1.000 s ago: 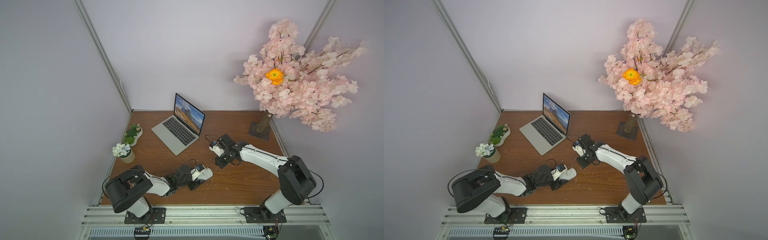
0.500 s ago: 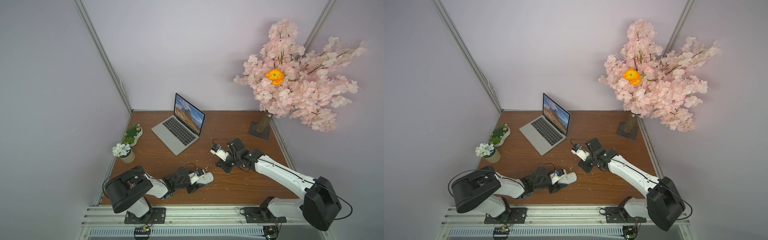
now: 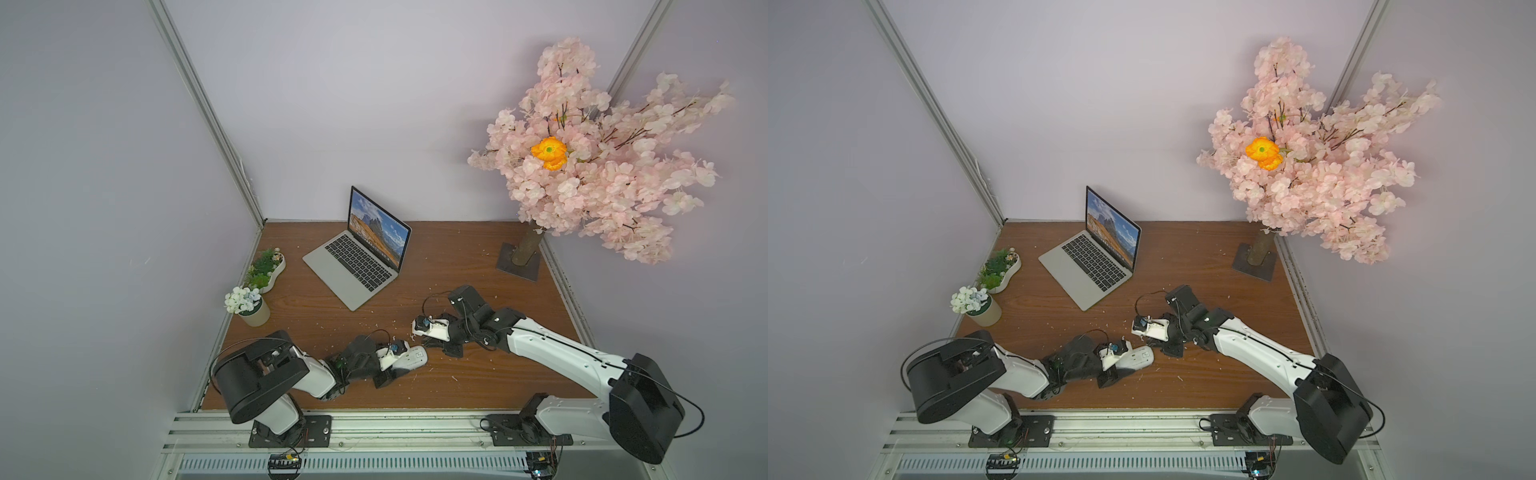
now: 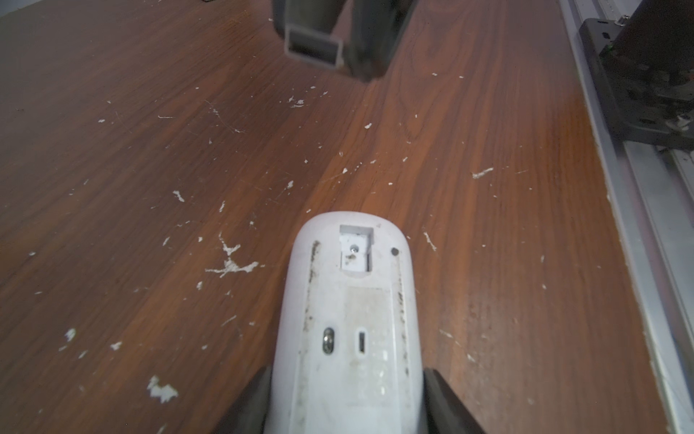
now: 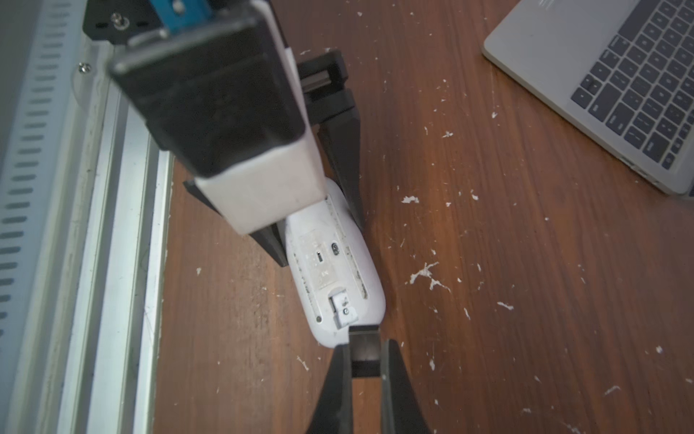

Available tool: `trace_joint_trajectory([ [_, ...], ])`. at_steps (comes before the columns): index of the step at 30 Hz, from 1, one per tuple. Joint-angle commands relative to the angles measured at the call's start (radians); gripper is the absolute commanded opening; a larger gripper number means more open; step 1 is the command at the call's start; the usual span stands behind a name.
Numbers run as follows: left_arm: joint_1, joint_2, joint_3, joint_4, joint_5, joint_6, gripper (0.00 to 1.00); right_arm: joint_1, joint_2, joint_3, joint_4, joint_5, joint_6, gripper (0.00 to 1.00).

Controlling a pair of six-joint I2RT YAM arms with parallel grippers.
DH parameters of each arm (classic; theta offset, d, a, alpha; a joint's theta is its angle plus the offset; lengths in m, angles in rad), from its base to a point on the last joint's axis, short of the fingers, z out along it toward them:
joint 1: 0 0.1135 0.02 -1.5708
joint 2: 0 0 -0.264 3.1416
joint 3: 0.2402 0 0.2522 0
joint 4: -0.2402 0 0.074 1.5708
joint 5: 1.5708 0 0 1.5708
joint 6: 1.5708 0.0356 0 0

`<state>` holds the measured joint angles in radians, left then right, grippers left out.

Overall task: Remove the wireless mouse receiver from the laptop
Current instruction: Adjust the mouse at the center of the board, then insert the USB plug into the mouse.

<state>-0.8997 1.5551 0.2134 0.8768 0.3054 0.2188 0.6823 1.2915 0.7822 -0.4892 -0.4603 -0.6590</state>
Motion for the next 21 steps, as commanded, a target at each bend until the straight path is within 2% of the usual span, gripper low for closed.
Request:
trace_joint_trajectory([
  [1, -0.008, 0.004, -0.013, -0.006, 0.016, 0.013, 0.42, 0.023, 0.035, -0.009, 0.031, -0.005, -0.115, 0.00],
  [12, -0.010, 0.003, 0.007, -0.054, 0.020, 0.025, 0.42, 0.049, 0.094, -0.058, 0.091, 0.012, -0.176, 0.00],
  [21, -0.010, 0.015, 0.018, -0.074, 0.025, 0.031, 0.42, 0.052, 0.111, -0.083, 0.156, 0.023, -0.157, 0.00],
])
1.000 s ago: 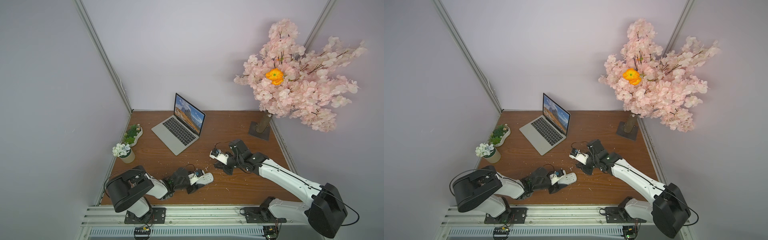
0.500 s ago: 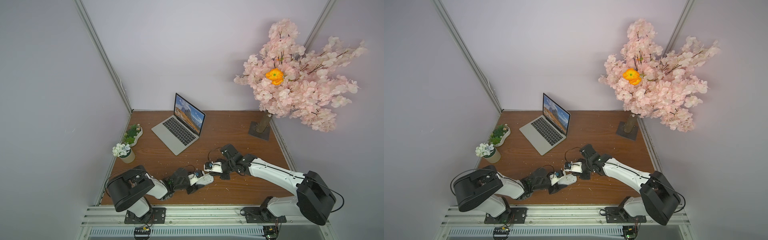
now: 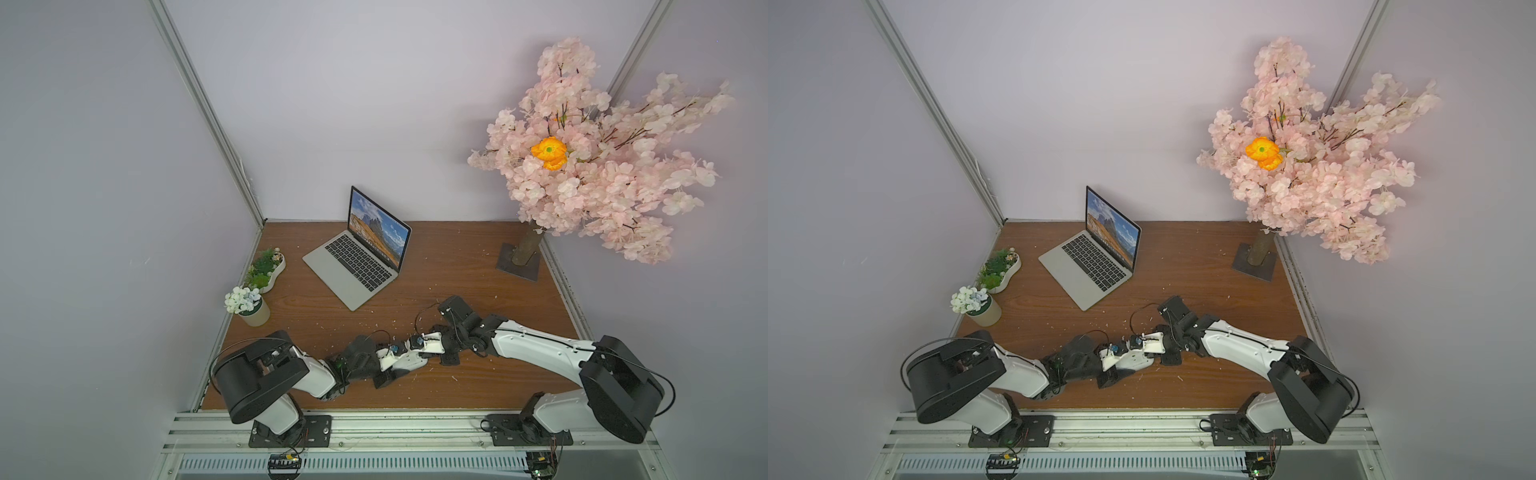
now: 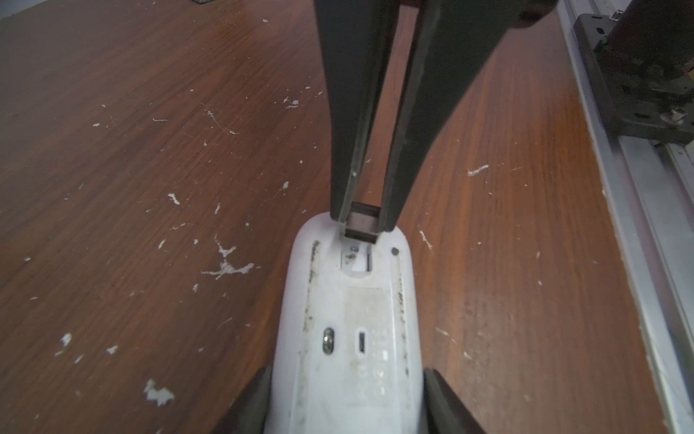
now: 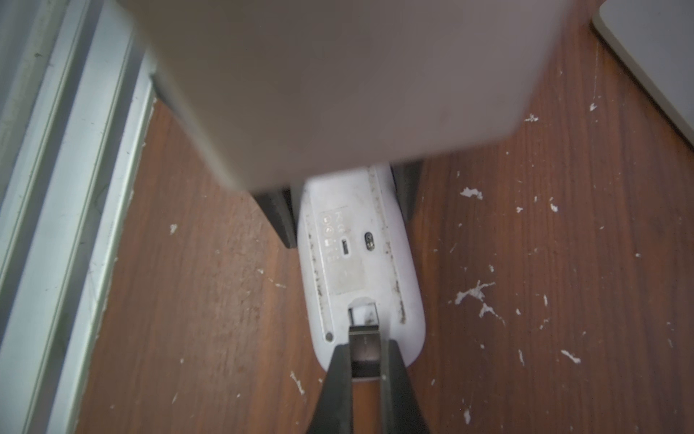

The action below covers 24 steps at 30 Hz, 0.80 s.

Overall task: Remove the wireless mouse receiver from the laptop
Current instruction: Insert the USB plug into the mouse.

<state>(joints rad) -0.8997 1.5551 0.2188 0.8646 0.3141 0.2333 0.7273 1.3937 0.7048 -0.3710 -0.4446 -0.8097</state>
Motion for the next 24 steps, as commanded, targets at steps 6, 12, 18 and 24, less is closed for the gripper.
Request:
trace_joint_trajectory([
  [6, -0.009, 0.021, 0.015, -0.065, 0.018, 0.021, 0.42, 0.014, 0.022, -0.008, 0.039, 0.010, -0.009, 0.00],
  [12, -0.009, 0.024, 0.017, -0.067, 0.020, 0.022, 0.42, 0.027, 0.026, -0.018, 0.050, 0.014, 0.001, 0.00],
  [18, -0.010, 0.022, 0.023, -0.082, 0.022, 0.030, 0.42, 0.044, 0.044, -0.019, 0.054, 0.010, 0.002, 0.00],
  [24, -0.010, 0.015, 0.026, -0.091, 0.019, 0.035, 0.42, 0.062, 0.066, -0.019, 0.054, 0.025, -0.004, 0.00],
])
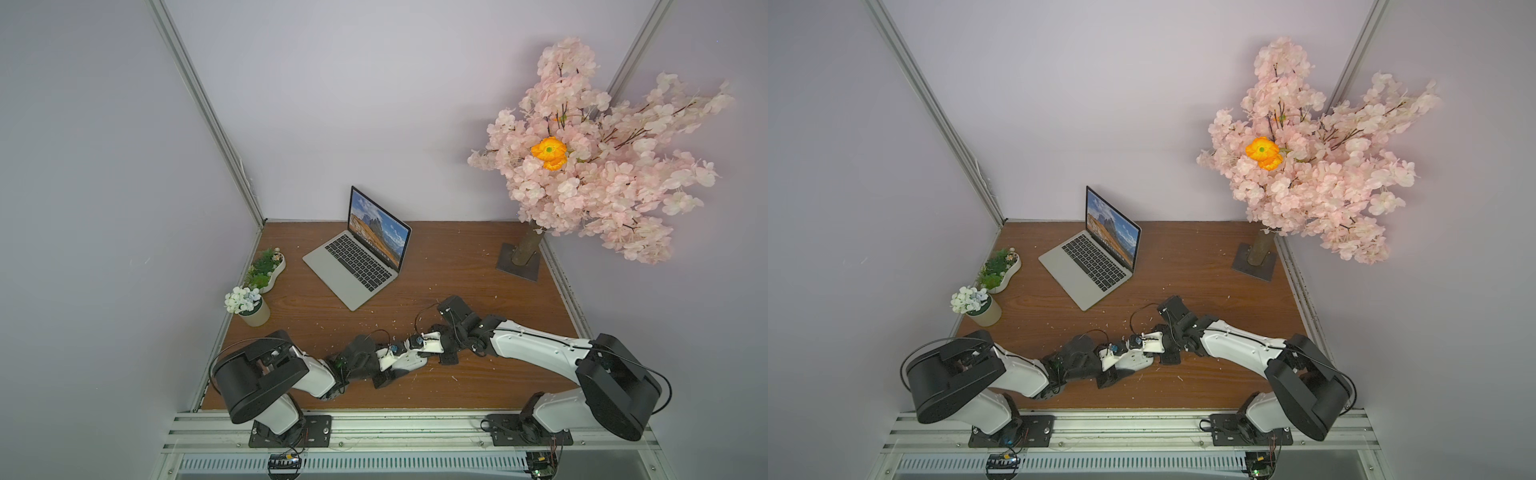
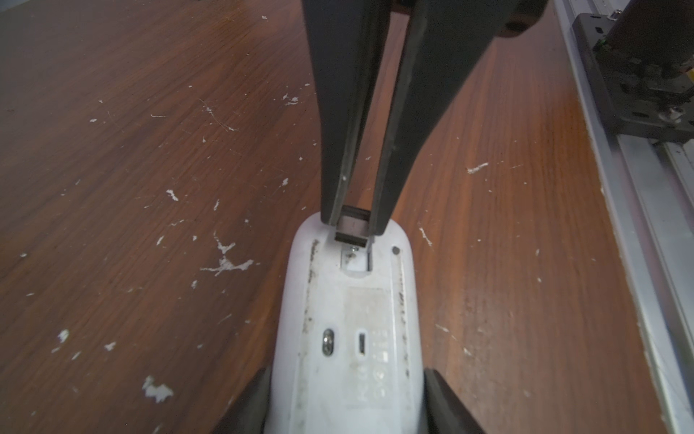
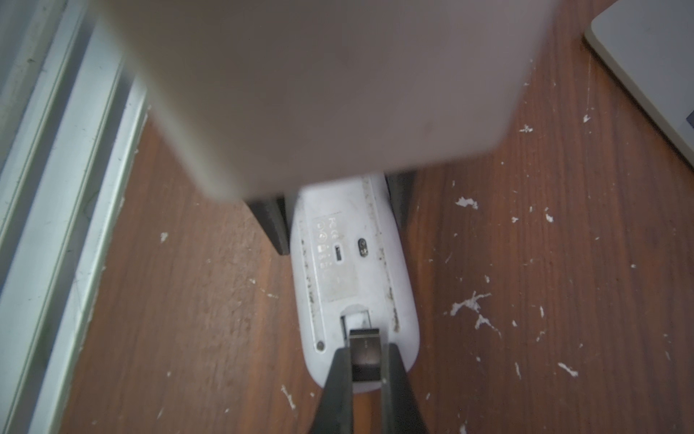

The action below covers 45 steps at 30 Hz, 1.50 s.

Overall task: Remove the wireless mouse receiver from the laptop
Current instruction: Insert the USB plug into the mouse.

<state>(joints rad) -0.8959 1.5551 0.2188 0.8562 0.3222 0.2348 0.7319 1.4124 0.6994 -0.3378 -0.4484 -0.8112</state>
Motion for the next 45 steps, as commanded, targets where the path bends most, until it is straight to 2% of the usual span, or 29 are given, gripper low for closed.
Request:
trace_joint_trajectory([
  [1, -0.014, 0.017, 0.025, -0.083, 0.010, 0.034, 0.42, 0.059, 0.049, -0.016, 0.021, 0.032, -0.005, 0.00],
  [18, -0.013, 0.023, 0.026, -0.072, 0.011, 0.030, 0.44, 0.089, 0.075, -0.035, 0.036, 0.037, 0.003, 0.00],
  [27, -0.014, 0.042, -0.002, -0.005, 0.029, -0.002, 0.49, 0.092, 0.067, -0.057, 0.049, 0.024, 0.010, 0.00],
  [39, -0.014, 0.034, -0.032, 0.049, 0.012, -0.010, 0.62, 0.091, 0.050, -0.075, 0.050, 0.033, 0.007, 0.00],
  [45, -0.014, 0.016, -0.048, 0.070, 0.022, -0.014, 0.76, 0.088, 0.046, -0.075, 0.057, 0.028, 0.020, 0.00],
])
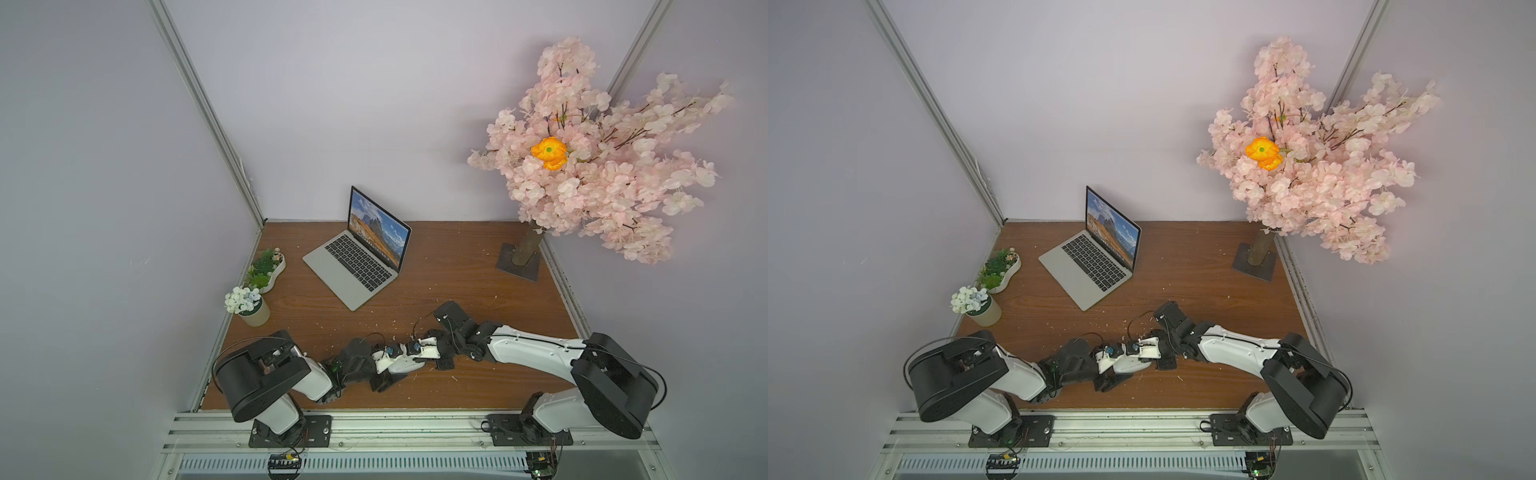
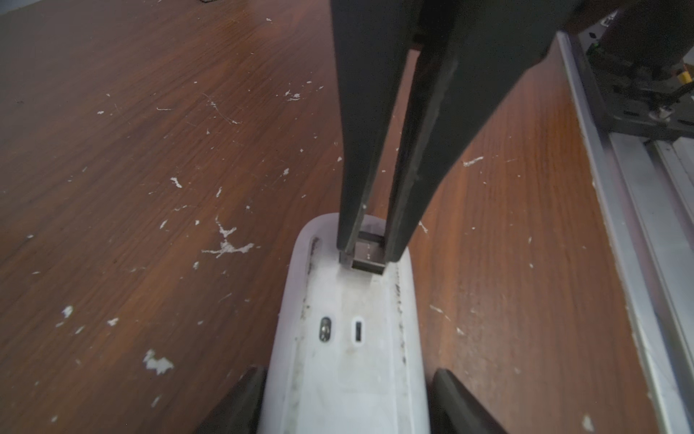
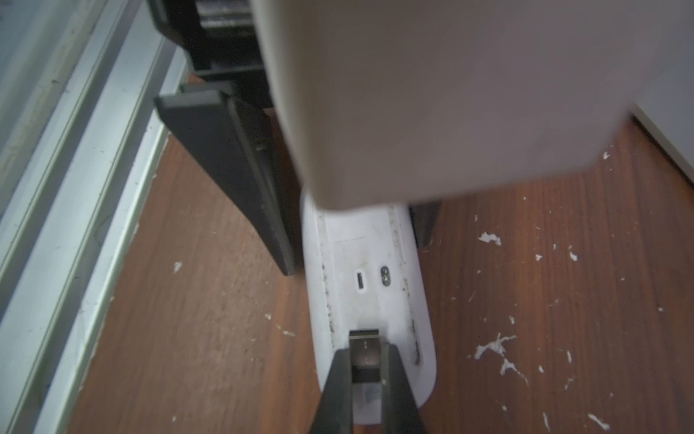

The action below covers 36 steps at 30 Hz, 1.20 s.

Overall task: Remove the wireless mouse receiver from the laptop
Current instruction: Insert the USB plug into the mouse.

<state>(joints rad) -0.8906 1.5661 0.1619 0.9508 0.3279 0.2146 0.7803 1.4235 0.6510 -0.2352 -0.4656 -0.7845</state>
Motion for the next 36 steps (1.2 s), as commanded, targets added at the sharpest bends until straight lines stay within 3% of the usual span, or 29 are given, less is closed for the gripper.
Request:
trace_joint_trajectory([
  [1, -0.019, 0.006, 0.010, -0.024, 0.017, 0.007, 0.77, 0.040, 0.035, -0.027, -0.044, 0.044, -0.004, 0.00],
  [13, -0.018, 0.002, 0.014, -0.024, 0.016, 0.010, 0.68, 0.033, 0.024, -0.016, -0.039, 0.040, 0.022, 0.00],
  [22, -0.019, -0.016, 0.010, -0.025, 0.005, 0.012, 0.53, 0.009, -0.001, -0.014, -0.046, 0.020, 0.031, 0.00],
  [36, -0.019, -0.021, 0.010, -0.029, 0.004, 0.019, 0.51, -0.053, -0.014, 0.017, -0.065, 0.003, 0.003, 0.00],
])
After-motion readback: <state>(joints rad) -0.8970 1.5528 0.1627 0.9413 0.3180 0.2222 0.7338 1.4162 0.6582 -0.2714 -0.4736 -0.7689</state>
